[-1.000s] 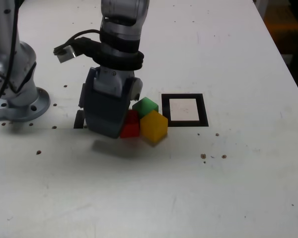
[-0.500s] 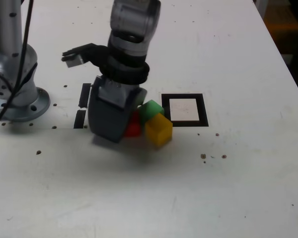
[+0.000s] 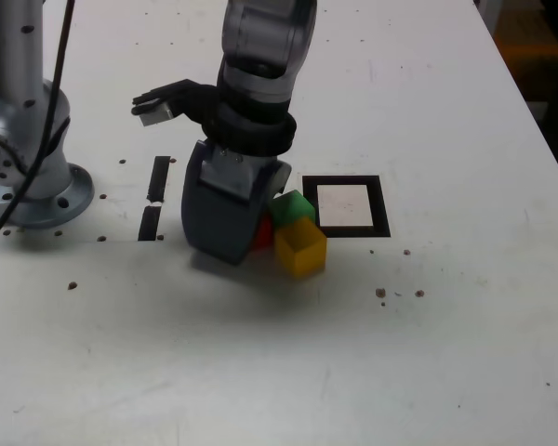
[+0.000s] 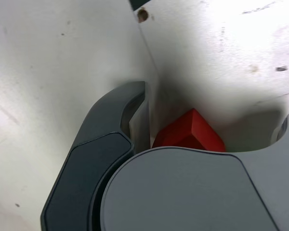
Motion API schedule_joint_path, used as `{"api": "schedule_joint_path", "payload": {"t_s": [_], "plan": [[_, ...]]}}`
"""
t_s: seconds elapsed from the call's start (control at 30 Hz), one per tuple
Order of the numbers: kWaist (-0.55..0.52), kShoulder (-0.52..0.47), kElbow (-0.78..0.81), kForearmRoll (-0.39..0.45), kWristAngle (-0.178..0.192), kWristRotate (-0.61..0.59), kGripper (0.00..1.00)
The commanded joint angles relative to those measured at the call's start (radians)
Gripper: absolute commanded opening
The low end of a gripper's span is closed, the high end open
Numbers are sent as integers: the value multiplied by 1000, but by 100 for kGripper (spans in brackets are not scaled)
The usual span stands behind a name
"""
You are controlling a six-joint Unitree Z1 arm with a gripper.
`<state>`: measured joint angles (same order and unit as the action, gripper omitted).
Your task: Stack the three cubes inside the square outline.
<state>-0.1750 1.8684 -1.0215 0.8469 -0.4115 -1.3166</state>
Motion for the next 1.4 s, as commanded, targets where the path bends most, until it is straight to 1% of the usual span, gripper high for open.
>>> {"api": "schedule_joint_path", "payload": {"t_s": [0.0,0.1,0.17,0.23,0.37,0.47,0.53,0.6,0.7,0.9,0.97,1.07,1.13,1.2,1.3,1.37], "plan": [[3,-7,-2,0,22,9,92],[0,-12,-1,-3,55,36,85],[-2,-13,0,-4,67,59,80],[-4,-15,3,-5,68,74,75],[-3,-29,14,4,56,83,57],[2,-41,16,36,50,84,45],[8,-54,16,65,52,91,40],[15,-73,16,96,58,107,37],[28,-105,11,133,68,156,36],[42,-139,-19,181,75,256,29],[55,-141,-53,224,85,287,29],[85,-129,-156,344,120,341,29],[103,-108,-249,435,157,383,29],[112,-75,-346,509,201,429,29],[115,-12,-470,568,258,505,29],[115,32,-531,582,281,562,29]]}}
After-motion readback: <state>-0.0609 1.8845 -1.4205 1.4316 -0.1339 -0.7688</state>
